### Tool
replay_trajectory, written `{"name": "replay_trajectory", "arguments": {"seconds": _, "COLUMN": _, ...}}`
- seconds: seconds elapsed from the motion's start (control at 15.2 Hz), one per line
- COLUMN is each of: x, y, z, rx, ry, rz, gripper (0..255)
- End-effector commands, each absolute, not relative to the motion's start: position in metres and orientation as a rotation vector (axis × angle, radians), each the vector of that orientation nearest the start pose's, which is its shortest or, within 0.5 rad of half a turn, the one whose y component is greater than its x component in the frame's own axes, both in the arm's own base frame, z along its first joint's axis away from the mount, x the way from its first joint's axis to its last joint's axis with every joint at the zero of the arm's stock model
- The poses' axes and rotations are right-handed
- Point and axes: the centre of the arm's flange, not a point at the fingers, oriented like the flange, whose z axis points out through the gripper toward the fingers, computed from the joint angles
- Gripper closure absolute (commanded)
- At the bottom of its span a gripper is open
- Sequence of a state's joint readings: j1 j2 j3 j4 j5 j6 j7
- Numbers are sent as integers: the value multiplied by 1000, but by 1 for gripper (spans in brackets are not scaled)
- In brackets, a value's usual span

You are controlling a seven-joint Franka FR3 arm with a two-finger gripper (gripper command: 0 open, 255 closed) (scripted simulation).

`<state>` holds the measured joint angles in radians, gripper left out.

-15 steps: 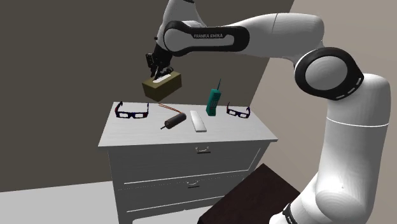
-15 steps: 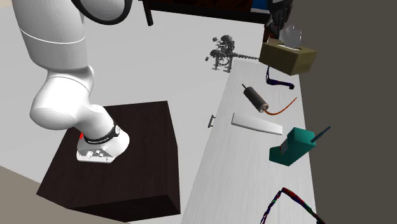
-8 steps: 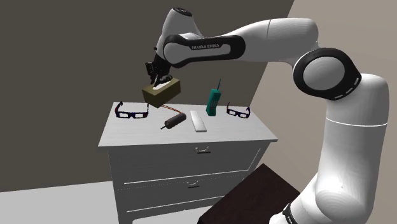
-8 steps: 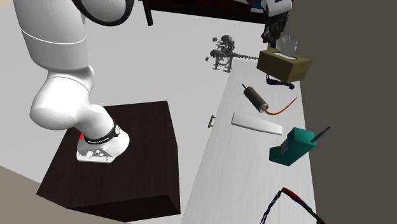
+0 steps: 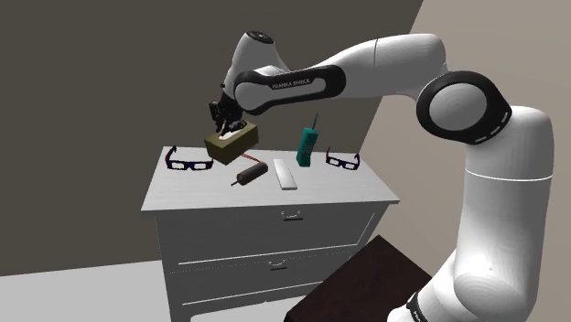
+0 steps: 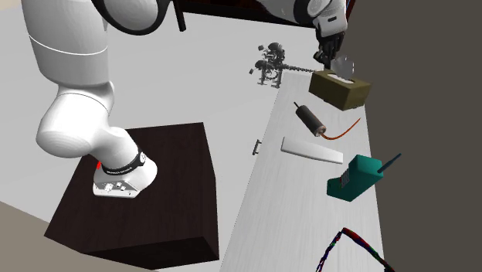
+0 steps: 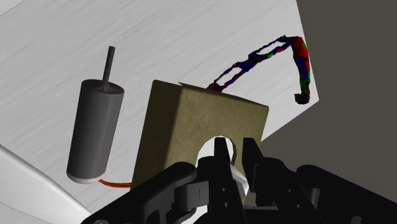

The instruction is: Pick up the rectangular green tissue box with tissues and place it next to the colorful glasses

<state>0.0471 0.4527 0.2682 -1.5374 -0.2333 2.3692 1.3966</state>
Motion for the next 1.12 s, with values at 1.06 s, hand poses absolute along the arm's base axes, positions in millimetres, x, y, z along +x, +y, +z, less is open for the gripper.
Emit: {"name": "replay_trajectory", "arguments": {"seconds": 1.06, "x": 690, "y": 190, "z": 373, "rx": -2512, "ry": 1366, "rz": -470, "gripper": 255}}
